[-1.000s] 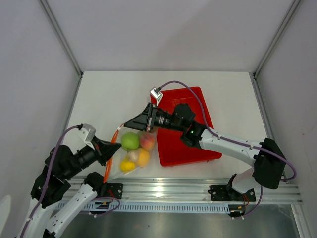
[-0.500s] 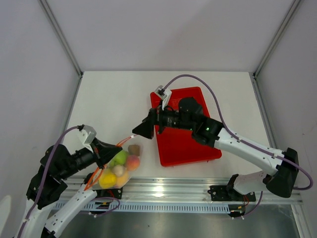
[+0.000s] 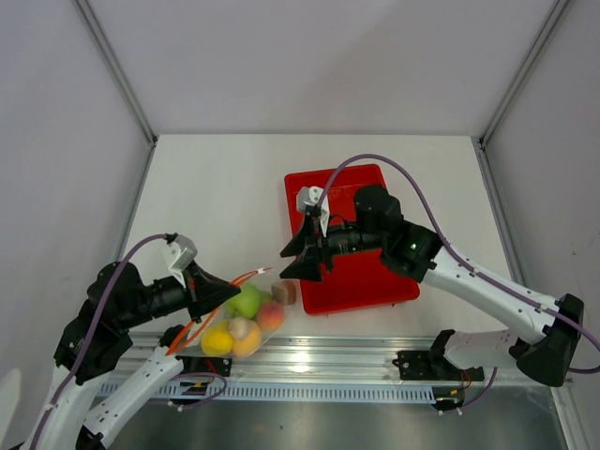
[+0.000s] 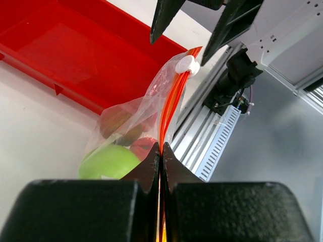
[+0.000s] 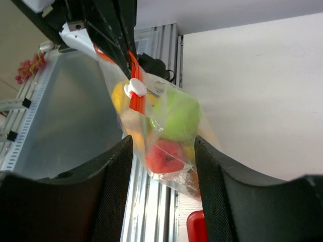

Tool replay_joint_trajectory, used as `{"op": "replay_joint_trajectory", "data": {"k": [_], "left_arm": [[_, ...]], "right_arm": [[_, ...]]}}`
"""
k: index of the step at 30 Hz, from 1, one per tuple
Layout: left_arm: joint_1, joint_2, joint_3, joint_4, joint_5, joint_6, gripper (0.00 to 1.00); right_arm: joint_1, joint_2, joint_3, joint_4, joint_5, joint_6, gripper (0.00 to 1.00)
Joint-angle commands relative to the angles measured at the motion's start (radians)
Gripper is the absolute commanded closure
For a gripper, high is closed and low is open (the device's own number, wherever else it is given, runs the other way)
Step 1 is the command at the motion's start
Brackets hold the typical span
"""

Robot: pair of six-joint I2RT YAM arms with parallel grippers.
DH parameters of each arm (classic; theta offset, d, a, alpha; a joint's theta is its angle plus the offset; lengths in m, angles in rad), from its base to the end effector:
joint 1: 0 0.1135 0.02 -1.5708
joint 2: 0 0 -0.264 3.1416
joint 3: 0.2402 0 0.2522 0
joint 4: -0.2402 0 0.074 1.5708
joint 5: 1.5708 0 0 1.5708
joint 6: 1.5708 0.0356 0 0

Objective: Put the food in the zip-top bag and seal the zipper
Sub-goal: Zip the zipper food storage bag at the center of the board.

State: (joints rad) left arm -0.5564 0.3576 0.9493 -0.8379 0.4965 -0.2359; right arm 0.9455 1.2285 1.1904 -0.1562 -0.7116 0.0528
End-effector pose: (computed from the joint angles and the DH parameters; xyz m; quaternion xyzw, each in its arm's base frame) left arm 0.0290 -0.0380 0.3667 0.2711 0.7305 -0.4088 0.4751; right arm 0.1436 0.2386 0.3933 -0.5121 0.5575 0.5212 0.3940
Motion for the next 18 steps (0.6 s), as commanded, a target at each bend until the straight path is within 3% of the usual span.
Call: {"op": "replay_joint_trajectory", "data": {"k": [1,9,18], "left_arm": [[-0.004,0.020,0.040,0.033,0.063,-0.011,0.99],[-0.004,0.026,0.028,0.045,0.085,-0.022,0.99],[-0.004,0.040,0.017,0.048,0.102,-0.028,0.99]], "right_arm": [[0.018,-0.041,0.003,-0.031,-0.072,-0.129,0.46],[0.068,-0.015,0.092,-0.158,-0.025,-0.244,0.48],[0.116,0.115,0.244,-0.302,0.020,-0.327,0.66]]}}
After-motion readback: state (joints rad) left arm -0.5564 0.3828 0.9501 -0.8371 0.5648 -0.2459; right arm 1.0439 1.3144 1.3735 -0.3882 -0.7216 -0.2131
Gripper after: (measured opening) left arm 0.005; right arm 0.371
